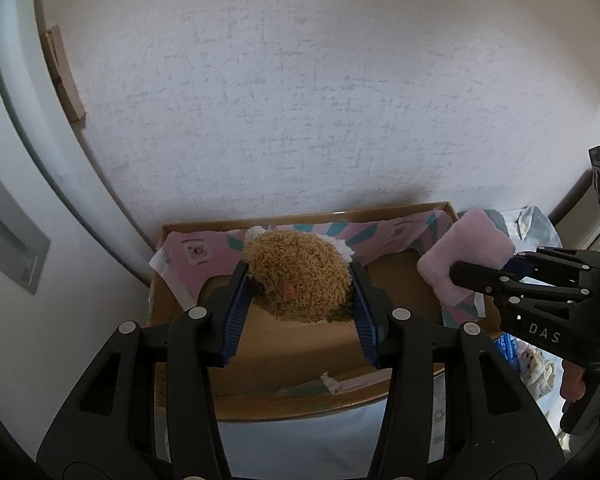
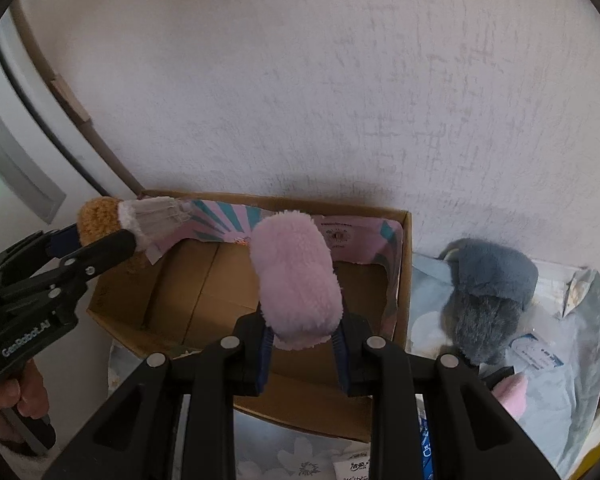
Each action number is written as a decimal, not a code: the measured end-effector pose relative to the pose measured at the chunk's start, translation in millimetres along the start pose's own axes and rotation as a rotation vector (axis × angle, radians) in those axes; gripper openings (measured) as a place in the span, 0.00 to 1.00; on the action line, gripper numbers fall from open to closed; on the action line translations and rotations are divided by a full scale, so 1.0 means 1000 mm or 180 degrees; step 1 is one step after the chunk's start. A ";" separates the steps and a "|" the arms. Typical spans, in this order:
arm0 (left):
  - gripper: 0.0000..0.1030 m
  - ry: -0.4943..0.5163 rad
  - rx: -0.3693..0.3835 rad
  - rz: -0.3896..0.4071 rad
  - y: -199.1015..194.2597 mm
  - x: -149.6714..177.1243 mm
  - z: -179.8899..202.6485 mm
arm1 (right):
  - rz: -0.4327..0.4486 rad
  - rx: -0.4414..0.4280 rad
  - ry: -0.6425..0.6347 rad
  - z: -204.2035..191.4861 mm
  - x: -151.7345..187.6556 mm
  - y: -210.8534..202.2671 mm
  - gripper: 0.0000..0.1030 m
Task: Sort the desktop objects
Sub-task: 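Carry brown plush and pink sock into the cardboard box and release both, then move both tools back over the remaining items on the cloth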
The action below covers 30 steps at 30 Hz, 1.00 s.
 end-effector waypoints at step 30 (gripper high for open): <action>0.99 0.0072 -0.0101 0.0012 -0.008 0.009 0.027 | 0.0009 0.0221 -0.0198 0.004 0.015 -0.016 0.83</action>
Point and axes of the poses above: each gripper's, at about its wrist camera, not at the fingertips, and y roughly the way its jaws point, z to its right, x to its underside, the point moved 1 cm from there along y, roughly the way its jaws point, and after that the axes turned 6 degrees about -z, right-handed, at the moved point
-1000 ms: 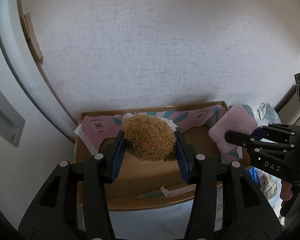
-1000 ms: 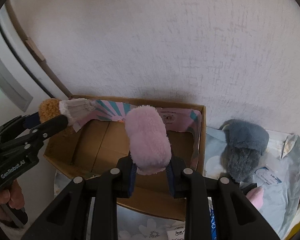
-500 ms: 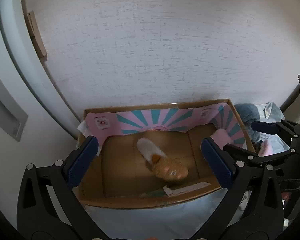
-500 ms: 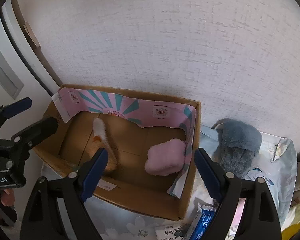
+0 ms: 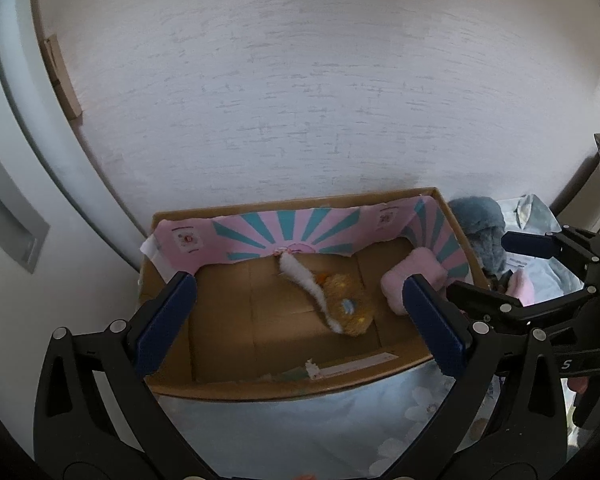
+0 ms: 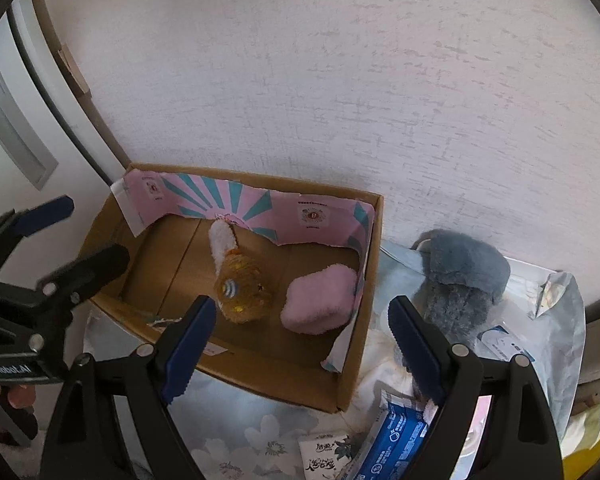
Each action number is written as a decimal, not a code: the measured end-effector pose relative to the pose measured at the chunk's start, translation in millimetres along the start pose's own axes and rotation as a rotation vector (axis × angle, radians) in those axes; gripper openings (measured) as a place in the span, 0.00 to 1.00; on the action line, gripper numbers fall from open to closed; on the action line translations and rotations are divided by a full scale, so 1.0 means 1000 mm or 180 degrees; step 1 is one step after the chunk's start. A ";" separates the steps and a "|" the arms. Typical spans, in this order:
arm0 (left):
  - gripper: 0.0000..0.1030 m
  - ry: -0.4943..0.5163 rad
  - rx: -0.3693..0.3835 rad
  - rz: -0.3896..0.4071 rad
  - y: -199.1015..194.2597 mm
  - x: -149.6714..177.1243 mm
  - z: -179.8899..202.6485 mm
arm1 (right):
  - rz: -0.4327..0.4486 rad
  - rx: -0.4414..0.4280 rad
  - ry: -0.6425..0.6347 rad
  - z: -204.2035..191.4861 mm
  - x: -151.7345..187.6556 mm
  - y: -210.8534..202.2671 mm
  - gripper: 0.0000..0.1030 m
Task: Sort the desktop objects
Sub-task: 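Move both tools back over the remaining items on the cloth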
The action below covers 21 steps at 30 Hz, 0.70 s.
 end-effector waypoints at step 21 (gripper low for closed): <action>0.99 0.0183 0.0240 0.0184 -0.040 0.015 0.060 | 0.0385 0.0151 0.0274 0.108 0.034 -0.103 0.83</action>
Point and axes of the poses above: each gripper's, at about its wrist camera, not at the fingertips, and y roughly the way its jaws point, z to its right, x to its underside, the point moved 1 cm from there along y, roughly the way its jaws point, and after that the axes turned 6 degrees about -z, right-handed, at the moved point
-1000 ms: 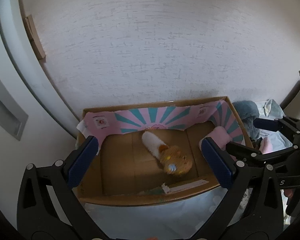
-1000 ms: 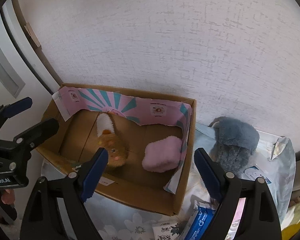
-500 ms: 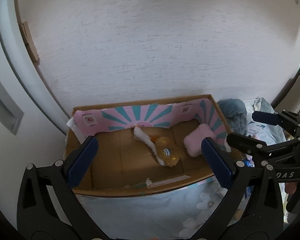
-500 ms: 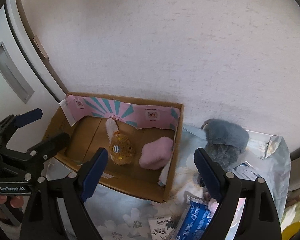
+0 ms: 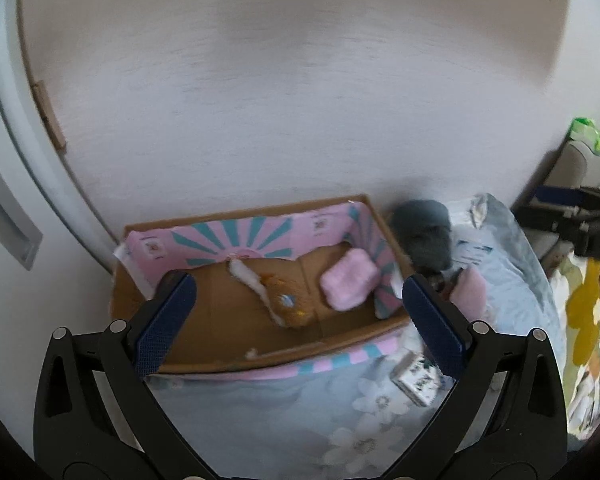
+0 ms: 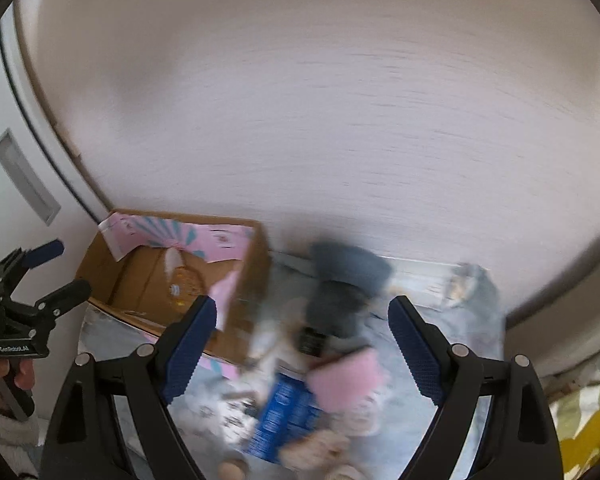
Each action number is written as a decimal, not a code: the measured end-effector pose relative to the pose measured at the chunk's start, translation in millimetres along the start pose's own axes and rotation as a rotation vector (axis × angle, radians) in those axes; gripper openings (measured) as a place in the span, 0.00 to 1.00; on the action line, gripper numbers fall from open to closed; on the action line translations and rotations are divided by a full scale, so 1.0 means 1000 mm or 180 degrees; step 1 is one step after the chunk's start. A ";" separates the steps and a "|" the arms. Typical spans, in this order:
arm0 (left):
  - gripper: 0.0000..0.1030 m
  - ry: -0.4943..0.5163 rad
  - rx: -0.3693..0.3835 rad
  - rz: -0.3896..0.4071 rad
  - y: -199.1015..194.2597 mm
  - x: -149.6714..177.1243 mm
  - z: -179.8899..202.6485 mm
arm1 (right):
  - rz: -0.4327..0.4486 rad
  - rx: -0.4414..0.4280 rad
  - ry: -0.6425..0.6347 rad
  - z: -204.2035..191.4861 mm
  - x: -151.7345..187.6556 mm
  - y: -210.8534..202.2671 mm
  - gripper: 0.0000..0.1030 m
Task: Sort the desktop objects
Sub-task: 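Move both tools back over the remaining items on the cloth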
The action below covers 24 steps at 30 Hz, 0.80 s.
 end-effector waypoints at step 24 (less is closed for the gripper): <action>0.97 0.0739 0.0415 -0.0650 0.070 0.105 0.117 | -0.1037 -0.0416 0.0005 0.061 0.172 0.047 0.83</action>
Point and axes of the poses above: each gripper's, at about its wrist camera, not at the fingertips, and y roughly the way its jaws point, z to its right, x to its underside, the point moved 1 cm from there along y, roughly the way its jaws point, and after that the axes turned 6 degrees about -z, right-handed, at the moved point
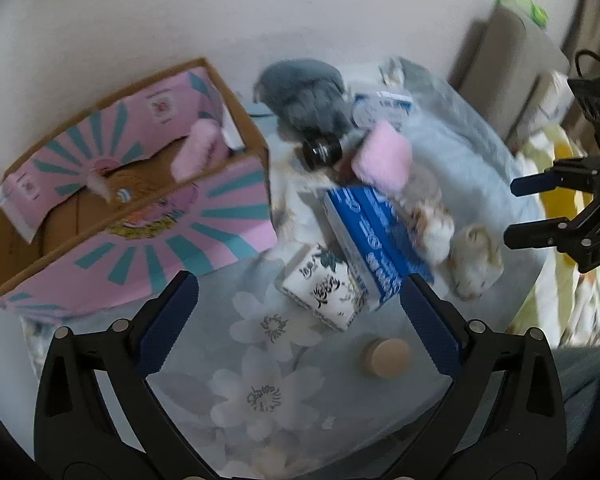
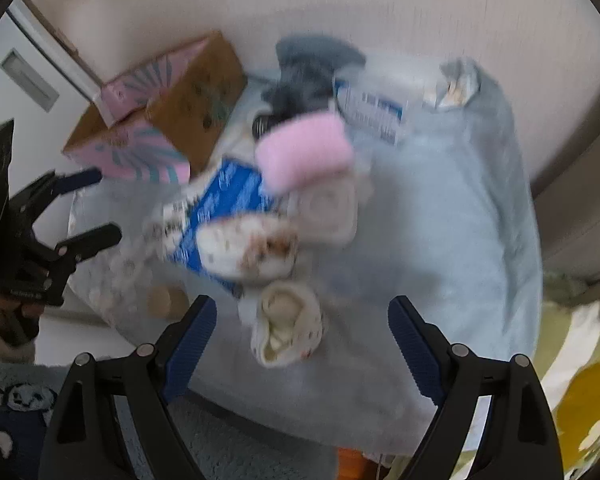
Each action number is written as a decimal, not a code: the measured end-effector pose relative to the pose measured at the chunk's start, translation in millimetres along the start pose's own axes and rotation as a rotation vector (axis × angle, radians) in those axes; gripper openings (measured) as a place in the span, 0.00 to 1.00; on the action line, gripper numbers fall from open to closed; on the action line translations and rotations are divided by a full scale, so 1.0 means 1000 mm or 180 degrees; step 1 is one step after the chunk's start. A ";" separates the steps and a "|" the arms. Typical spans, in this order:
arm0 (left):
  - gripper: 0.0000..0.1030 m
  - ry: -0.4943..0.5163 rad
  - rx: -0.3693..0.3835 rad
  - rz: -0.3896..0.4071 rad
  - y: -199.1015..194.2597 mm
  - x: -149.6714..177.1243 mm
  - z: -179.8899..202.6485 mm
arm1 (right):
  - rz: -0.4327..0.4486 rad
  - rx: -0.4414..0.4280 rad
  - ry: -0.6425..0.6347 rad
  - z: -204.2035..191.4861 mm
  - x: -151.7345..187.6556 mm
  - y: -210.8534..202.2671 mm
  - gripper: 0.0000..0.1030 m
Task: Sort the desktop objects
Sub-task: 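Move both tools back over the remaining items on the cloth, then grasp the white printed tissue pack with left tool while right tool grasps white rolled sock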
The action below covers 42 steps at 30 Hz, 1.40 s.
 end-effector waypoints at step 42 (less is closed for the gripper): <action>0.60 0.1298 0.0260 -0.0476 0.068 0.013 0.020 | -0.0439 0.0072 0.0239 -0.012 0.009 0.044 0.36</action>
Point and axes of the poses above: each gripper's, at about its wrist camera, not at the fingertips, and y roughly the way its jaws point, z to its right, x to its underside, the point moved 1 cm from there along y, roughly the way its jaws point, and after that the axes turned 6 degrees about -z, right-handed, at the moved point
